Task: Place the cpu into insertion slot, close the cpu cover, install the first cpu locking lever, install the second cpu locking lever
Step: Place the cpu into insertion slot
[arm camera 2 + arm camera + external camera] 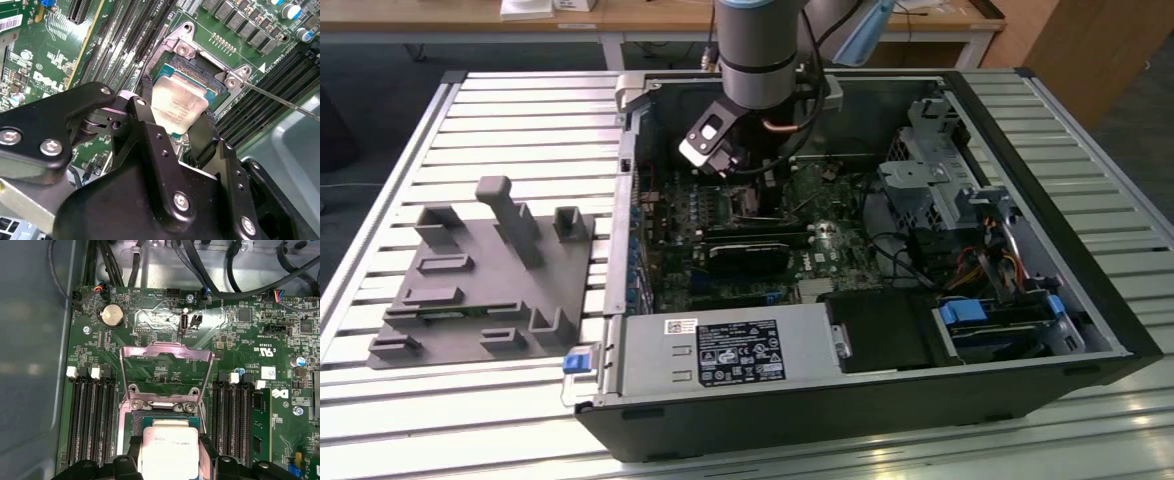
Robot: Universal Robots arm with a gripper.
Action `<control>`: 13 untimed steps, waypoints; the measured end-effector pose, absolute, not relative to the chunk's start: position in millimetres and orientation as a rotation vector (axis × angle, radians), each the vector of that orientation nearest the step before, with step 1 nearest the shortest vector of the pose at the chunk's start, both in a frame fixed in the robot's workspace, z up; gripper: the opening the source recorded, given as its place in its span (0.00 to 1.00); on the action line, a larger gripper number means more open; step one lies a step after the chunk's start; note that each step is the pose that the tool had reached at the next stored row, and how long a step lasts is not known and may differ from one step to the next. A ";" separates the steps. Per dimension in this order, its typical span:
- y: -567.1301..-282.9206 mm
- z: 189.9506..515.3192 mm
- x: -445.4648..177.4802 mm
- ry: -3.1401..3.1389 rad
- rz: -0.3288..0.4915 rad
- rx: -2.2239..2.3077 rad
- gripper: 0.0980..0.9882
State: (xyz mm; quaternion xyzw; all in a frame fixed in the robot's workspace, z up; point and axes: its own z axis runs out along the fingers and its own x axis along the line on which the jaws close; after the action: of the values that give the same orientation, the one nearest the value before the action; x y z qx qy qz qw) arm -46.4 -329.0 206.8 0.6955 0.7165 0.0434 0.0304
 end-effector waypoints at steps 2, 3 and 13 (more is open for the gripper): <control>-328.3 206.3 -46.5 2.208 0.133 2.144 0.49; -327.7 206.1 -46.5 2.208 0.134 2.145 0.49; -325.5 201.8 -46.5 2.193 0.133 2.159 0.49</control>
State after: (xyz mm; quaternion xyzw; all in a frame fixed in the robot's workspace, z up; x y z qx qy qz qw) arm -46.5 -325.5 201.8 0.7005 0.7117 0.0431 0.0307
